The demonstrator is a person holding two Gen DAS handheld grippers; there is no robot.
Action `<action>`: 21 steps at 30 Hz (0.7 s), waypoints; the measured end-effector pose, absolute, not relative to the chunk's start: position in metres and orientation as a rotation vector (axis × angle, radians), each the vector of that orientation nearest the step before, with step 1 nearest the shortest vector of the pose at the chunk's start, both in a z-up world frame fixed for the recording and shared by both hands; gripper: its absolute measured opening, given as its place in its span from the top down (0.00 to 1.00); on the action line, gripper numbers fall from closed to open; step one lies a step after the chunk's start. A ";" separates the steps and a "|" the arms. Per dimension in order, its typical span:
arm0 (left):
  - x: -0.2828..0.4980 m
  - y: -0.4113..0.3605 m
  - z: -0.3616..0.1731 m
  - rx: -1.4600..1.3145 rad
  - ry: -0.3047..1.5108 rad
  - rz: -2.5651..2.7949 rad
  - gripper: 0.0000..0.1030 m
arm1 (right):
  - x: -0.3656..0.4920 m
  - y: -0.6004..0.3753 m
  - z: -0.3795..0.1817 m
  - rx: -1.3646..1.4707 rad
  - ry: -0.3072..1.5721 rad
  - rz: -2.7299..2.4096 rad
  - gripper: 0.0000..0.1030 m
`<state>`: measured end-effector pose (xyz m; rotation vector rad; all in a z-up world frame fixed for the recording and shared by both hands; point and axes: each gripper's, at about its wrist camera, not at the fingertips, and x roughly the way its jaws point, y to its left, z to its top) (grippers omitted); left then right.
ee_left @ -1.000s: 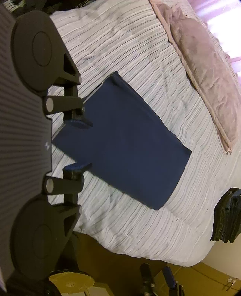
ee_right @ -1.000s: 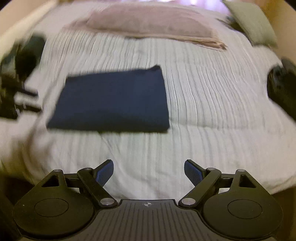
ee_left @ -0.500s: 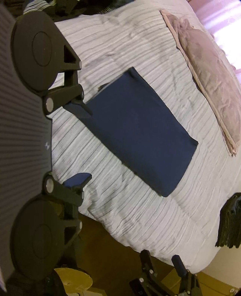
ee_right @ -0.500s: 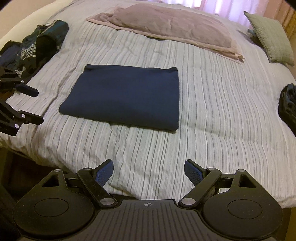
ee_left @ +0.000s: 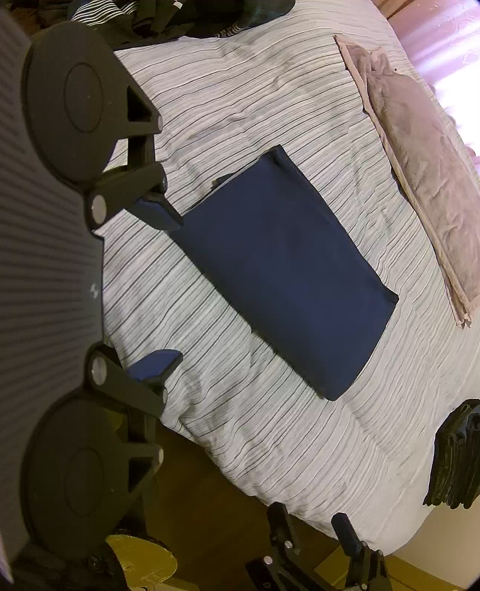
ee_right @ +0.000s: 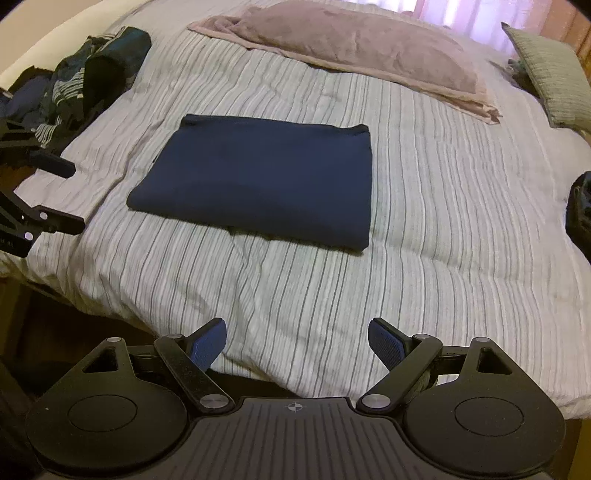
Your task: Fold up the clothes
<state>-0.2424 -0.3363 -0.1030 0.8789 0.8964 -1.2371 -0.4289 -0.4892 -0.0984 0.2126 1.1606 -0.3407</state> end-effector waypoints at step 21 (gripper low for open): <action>-0.304 -0.338 -0.129 1.129 0.555 -1.226 0.35 | -0.424 -0.486 -0.097 -0.017 0.977 -0.219 0.16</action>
